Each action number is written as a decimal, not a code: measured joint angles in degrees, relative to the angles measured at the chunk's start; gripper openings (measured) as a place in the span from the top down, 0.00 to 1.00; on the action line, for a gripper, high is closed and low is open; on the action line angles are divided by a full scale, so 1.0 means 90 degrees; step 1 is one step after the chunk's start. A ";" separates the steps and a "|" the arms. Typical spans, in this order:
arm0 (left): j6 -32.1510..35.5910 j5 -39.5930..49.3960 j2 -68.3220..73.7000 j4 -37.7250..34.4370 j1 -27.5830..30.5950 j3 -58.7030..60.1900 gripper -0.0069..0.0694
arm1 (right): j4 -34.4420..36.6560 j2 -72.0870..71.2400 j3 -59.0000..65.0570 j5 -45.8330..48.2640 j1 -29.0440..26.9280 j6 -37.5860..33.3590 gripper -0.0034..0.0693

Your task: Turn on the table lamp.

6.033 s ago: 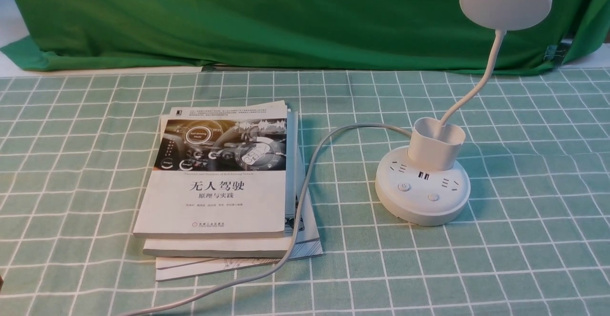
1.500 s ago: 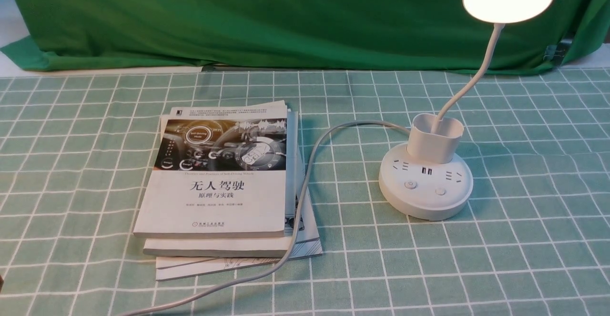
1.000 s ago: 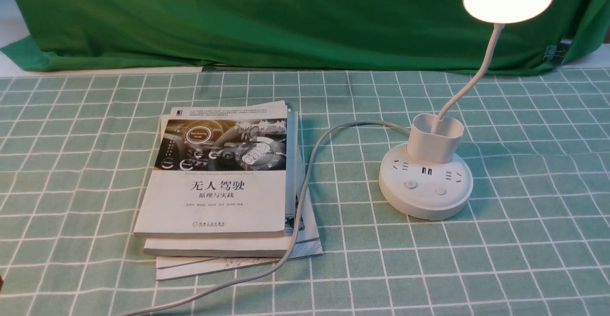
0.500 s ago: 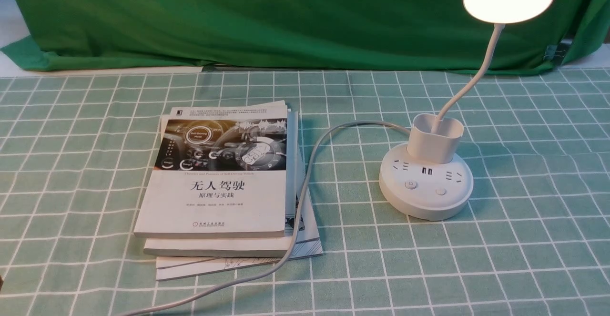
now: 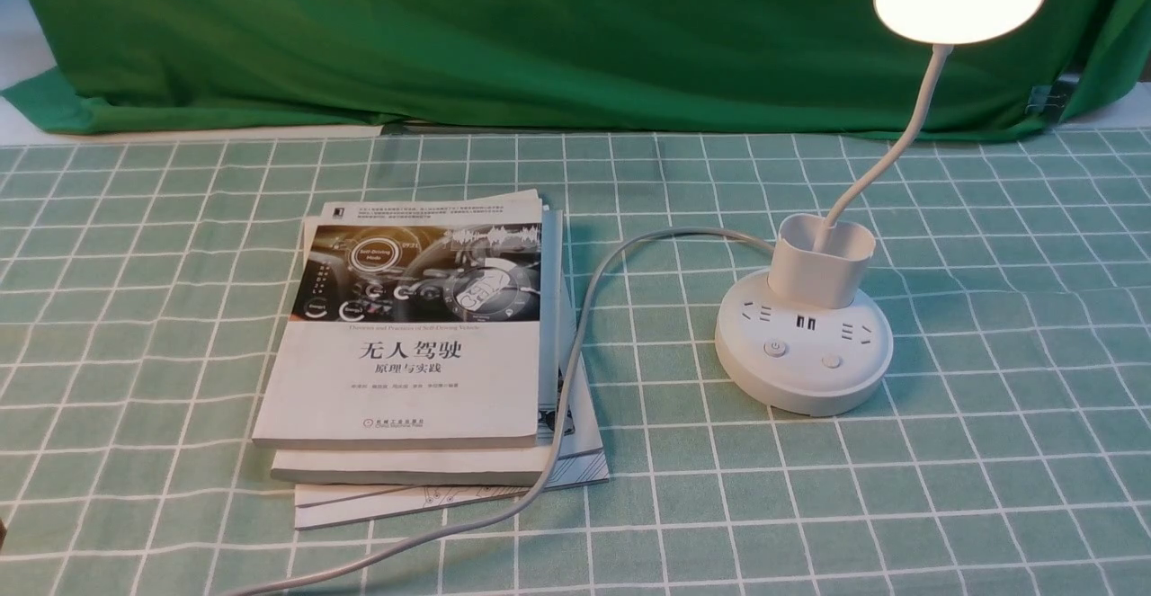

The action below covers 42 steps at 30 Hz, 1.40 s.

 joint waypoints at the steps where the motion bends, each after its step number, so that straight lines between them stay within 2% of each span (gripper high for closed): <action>1: 0.0000 0.0000 0.0000 -0.0037 0.0000 0.0000 0.88 | 0.0001 0.0000 0.0000 0.0000 0.0000 0.0000 0.67; 19: 0.0000 0.0000 0.0000 -0.0037 0.0000 0.0000 0.88 | 0.0014 0.0000 0.0000 0.0013 0.0000 0.0000 0.63; 42: 0.0000 0.0000 0.0000 -0.0037 0.0000 0.0000 0.88 | 0.0014 0.0000 0.0000 0.0013 0.0000 0.0006 0.63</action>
